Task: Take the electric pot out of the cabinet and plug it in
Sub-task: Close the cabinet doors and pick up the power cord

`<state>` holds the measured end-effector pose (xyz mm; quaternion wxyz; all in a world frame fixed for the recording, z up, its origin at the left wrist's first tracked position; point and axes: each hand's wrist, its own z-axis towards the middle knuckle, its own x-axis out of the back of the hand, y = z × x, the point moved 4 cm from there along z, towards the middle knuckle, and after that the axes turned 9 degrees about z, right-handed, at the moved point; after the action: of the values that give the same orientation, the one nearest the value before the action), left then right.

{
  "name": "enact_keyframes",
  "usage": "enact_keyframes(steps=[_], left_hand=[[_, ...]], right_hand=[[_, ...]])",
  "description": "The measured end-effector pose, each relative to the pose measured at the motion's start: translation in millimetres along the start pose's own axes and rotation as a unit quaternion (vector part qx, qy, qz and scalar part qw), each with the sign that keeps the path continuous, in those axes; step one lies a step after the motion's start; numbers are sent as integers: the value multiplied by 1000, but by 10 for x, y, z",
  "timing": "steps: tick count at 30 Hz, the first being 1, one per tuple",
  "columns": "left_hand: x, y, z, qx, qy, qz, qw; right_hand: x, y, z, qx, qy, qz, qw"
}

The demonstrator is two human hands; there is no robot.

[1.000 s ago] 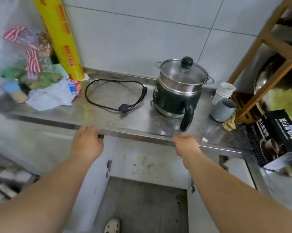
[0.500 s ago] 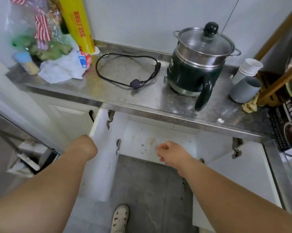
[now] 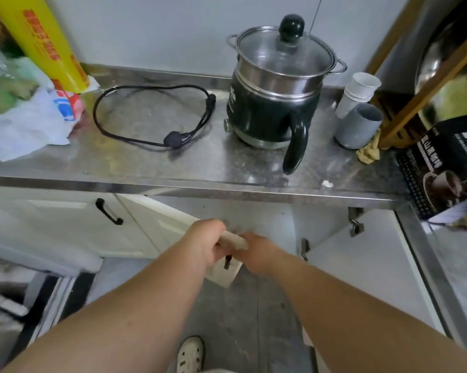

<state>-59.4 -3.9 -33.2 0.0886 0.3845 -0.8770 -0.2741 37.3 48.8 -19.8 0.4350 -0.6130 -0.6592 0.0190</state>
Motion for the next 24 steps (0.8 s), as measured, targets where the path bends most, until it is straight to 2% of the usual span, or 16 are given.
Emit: enact_keyframes(steps=[3,5,7,9,11,13,15,18,21,24], left_hand=[[-134,14,18,-2,-25,-16,1000],[-148,72,87,-17,-46,-19,999],[-177,102,182,-40,-37,-23,998],[-260,55,214,-47,-6,-26,999],[-346,-15,226,-55,28,3,998],[-418,-49,258,-62,36,40,997],[-461,-25,238,-63,41,68,995],[-592,12,216,-79,42,88,992],[-736,-8,143,-104,33,145,983],[-793,-64,81,-138,63,214,965]], right_hand=[[93,57,34,9,17,-7,1000],[191,205,-6,-14,59,62,996],[332,444,-89,-33,99,109,988],[521,774,-263,-68,178,116,975],[708,1149,-543,-124,285,102,945],[832,1487,-890,-191,353,69,913],[856,1742,-1159,-260,366,49,892],[798,1975,-1392,-342,341,65,873],[783,2030,-1429,-379,322,46,866],[819,2042,-1378,-394,306,25,867]])
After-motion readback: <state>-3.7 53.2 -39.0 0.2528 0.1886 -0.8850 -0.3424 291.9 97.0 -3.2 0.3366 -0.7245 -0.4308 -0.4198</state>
